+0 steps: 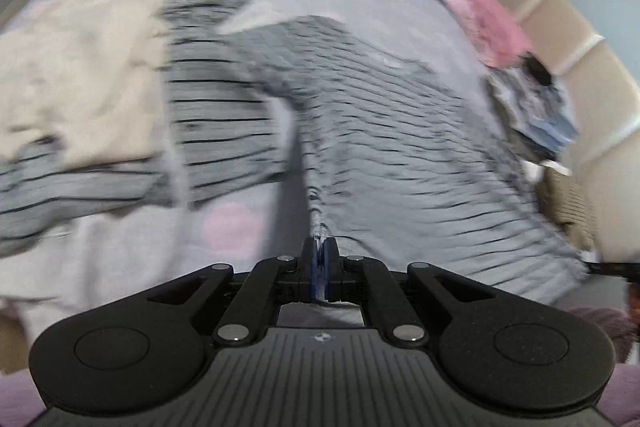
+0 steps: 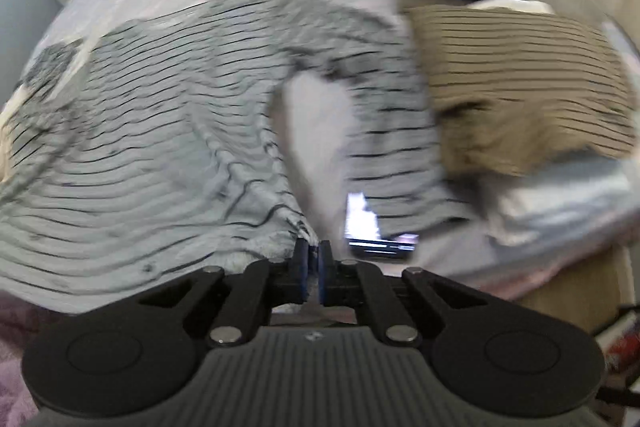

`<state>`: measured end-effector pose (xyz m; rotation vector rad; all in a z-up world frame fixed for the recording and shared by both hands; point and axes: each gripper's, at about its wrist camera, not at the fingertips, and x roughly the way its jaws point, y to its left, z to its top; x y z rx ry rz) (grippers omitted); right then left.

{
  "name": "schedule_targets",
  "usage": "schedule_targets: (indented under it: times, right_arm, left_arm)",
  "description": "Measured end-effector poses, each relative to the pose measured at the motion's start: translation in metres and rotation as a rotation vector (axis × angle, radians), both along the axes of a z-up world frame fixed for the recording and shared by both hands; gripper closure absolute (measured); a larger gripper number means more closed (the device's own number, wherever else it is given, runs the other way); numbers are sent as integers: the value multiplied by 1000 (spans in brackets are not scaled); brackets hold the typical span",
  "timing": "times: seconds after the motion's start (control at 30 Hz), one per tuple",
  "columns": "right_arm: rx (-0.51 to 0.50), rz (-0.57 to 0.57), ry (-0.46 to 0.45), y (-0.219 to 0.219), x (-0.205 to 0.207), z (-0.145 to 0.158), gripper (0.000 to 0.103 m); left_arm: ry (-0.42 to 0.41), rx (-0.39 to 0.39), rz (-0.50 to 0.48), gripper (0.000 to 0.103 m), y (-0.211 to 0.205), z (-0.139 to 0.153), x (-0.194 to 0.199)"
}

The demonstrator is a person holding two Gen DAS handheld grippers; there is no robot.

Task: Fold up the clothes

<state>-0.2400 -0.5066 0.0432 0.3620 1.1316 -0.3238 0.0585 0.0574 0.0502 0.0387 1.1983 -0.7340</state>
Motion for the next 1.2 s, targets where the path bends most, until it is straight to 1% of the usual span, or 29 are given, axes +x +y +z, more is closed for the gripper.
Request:
schedule_targets:
  times: [0.03, 0.1, 0.13, 0.2, 0.27, 0.33, 0.4, 0.5, 0.6, 0.63, 0.67, 0.7, 0.8, 1.0, 1.13, 1.2]
  right_arm:
    - [-4, -4, 23, -3, -2, -4, 99]
    - [15, 5, 74, -4, -4, -17, 99]
    - [14, 14, 102, -2, -4, -24, 99]
    - [-27, 44, 163, 3, 0, -39, 99]
    - [-42, 62, 220, 7, 4, -55, 99]
    - [-42, 83, 267, 11, 4, -69, 99]
    - [-55, 99, 290, 11, 7, -79, 99]
    - [-35, 117, 297, 11, 12, -88, 98]
    - [-25, 117, 292, 11, 12, -87, 92]
    - [-29, 114, 288, 11, 12, -84, 87]
    - [-30, 108, 281, 11, 11, -80, 77]
    - [-27, 95, 266, 8, 12, -77, 76]
    - [-38, 59, 214, -4, 19, -64, 76]
    - [-122, -34, 161, -43, 48, -56, 76]
    - [-93, -106, 207, -61, 61, -72, 76]
    - [-109, -148, 234, -64, 63, -82, 75]
  left_arm:
    - [10, 17, 21, 102, 6, -2, 3]
    - [37, 94, 2, 102, 1, -17, -1]
    - [41, 140, -20, 102, -5, -25, -3]
    - [52, 228, -68, 102, -20, -42, -9]
    - [67, 296, -108, 102, -33, -59, -13]
    - [59, 366, -144, 102, -46, -76, -15]
    - [52, 419, -172, 102, -54, -90, -15]
    - [55, 428, -193, 101, -60, -91, -15]
    - [59, 430, -212, 99, -65, -89, -16]
    - [60, 431, -219, 95, -67, -89, -16]
    - [61, 432, -225, 89, -68, -89, -16]
    - [63, 414, -223, 88, -67, -85, -16]
    - [46, 363, -216, 86, -69, -71, -9]
    - [-63, 335, -225, 85, -106, -55, 6]
    - [-76, 284, -228, 85, -137, -58, 18]
    - [-85, 264, -236, 85, -152, -61, 21]
